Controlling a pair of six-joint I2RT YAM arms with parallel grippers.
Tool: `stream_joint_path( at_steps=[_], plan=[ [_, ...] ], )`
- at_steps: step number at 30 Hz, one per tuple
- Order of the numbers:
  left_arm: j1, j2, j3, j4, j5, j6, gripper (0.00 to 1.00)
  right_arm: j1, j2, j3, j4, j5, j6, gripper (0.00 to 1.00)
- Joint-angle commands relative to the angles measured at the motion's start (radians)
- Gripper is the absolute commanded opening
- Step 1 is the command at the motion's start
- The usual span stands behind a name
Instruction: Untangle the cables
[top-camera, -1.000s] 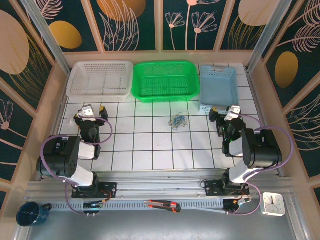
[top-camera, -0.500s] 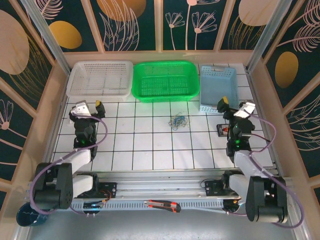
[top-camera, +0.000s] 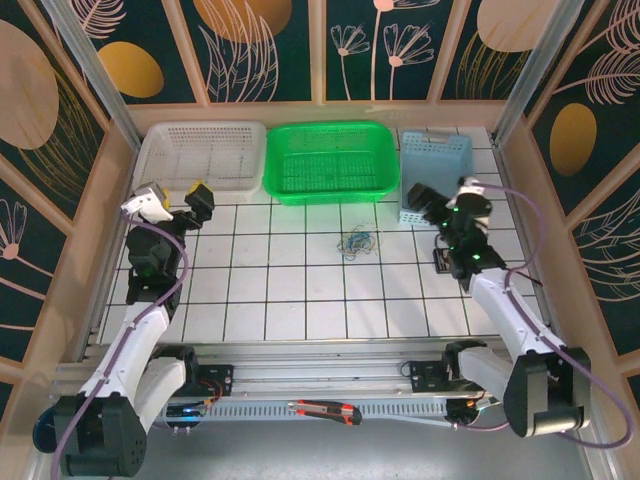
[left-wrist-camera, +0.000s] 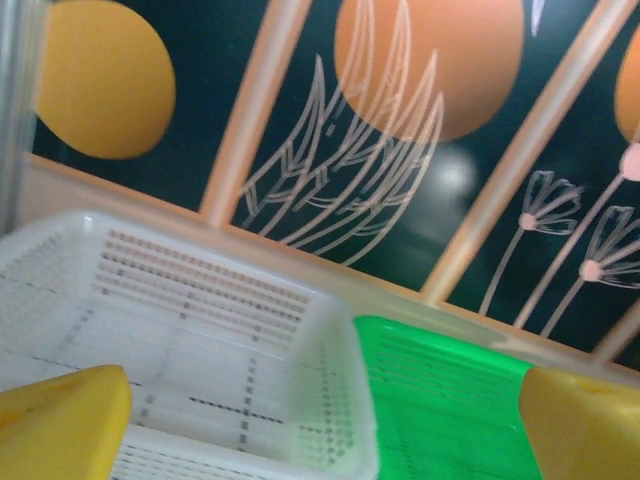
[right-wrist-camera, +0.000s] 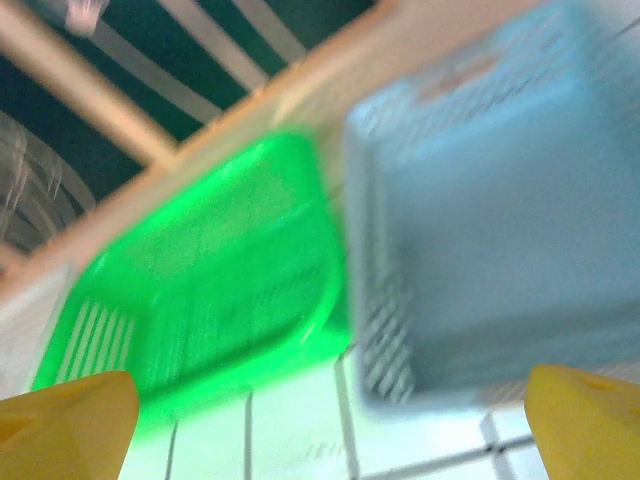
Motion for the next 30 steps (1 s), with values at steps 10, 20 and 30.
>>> stream_joint_path(
  at_steps=[10,20,30],
  plan=[
    [-0.231,0.094,0.066,-0.203,0.017,-0.107,0.99,0.366,0.337,0.134,-0.048,0.203,0.048,0.95],
    [-0.355,0.206,0.087,-0.202,-0.052,-0.118,0.99,0.362,0.542,0.214,-0.018,0.213,0.034,0.96],
    [-0.357,0.211,0.098,-0.152,-0.038,-0.104,0.99,0.421,0.605,0.179,0.08,0.049,0.123,0.94]
  ],
)
